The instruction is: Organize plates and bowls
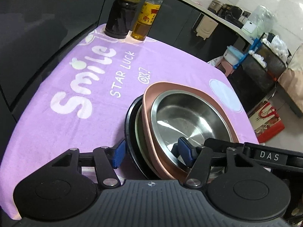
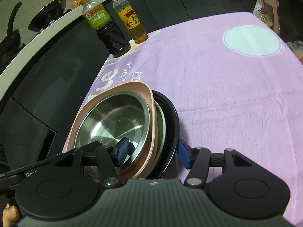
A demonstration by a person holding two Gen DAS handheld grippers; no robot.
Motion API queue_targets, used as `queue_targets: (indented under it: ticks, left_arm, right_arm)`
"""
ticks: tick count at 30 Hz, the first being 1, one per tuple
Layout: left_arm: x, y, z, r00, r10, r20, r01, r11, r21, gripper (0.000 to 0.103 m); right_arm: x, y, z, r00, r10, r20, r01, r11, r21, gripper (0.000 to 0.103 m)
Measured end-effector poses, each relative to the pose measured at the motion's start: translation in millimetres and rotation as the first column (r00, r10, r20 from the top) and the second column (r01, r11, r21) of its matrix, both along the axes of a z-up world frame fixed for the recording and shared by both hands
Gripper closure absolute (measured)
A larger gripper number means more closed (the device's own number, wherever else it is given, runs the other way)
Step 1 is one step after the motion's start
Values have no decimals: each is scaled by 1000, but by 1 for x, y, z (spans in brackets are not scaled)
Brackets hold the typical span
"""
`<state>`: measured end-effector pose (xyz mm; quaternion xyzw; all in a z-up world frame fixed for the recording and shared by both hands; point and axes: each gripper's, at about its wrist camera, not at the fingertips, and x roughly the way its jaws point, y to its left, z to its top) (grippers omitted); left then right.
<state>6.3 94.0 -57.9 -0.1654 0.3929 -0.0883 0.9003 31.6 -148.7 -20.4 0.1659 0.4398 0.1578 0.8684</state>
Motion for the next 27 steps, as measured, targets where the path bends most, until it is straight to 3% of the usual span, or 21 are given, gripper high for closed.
queue_targets:
  ticks: [27]
  left_arm:
    - [22, -17, 20, 999, 9, 41, -10, 999, 33, 47]
  right_arm:
    - [20, -3, 13, 999, -21, 45, 22, 1000, -7, 47]
